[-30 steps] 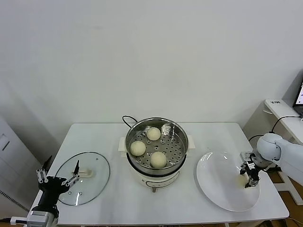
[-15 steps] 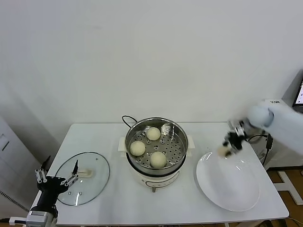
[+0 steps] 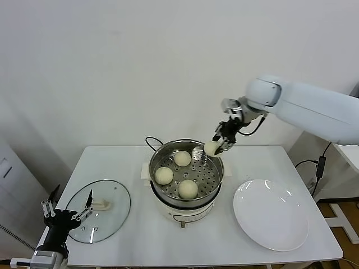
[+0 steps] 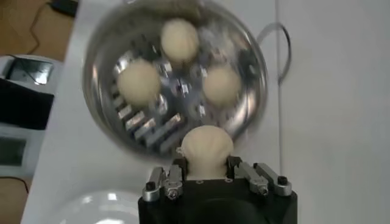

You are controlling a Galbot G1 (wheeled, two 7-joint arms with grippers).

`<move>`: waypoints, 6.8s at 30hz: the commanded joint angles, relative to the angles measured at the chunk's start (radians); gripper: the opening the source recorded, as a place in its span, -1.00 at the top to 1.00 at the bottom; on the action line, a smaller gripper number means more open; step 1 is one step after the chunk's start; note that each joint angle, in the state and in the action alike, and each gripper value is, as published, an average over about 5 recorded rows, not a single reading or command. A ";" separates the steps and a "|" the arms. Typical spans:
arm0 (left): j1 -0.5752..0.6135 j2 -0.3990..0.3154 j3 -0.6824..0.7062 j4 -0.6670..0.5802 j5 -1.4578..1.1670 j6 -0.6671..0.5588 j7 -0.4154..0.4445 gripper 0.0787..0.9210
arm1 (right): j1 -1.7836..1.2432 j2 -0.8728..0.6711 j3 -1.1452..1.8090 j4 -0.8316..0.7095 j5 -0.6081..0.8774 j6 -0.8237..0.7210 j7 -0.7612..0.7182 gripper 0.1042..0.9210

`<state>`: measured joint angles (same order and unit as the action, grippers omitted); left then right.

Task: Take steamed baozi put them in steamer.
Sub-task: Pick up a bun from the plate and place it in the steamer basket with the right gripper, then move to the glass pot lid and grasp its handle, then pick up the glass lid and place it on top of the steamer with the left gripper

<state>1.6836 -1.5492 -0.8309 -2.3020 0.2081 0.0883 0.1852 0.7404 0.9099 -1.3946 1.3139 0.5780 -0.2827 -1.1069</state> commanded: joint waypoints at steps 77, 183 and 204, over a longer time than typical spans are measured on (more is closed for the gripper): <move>-0.007 0.037 0.009 0.130 0.293 -0.226 -0.058 -0.77 | -2.530 0.246 2.208 0.672 0.025 0.371 1.061 -0.76; -0.389 0.559 0.630 0.035 0.824 0.477 -0.024 0.89 | -2.527 0.262 2.270 0.602 0.008 0.392 0.920 -0.76; -0.845 0.252 1.136 0.352 1.155 0.697 0.109 0.89 | -2.591 0.336 2.332 0.580 -0.016 0.417 0.890 -0.76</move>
<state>1.0171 -1.1759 0.0534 -2.0505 1.2368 0.6564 0.2304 -1.8398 1.2316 0.9248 1.9052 0.5651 0.1310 -0.2046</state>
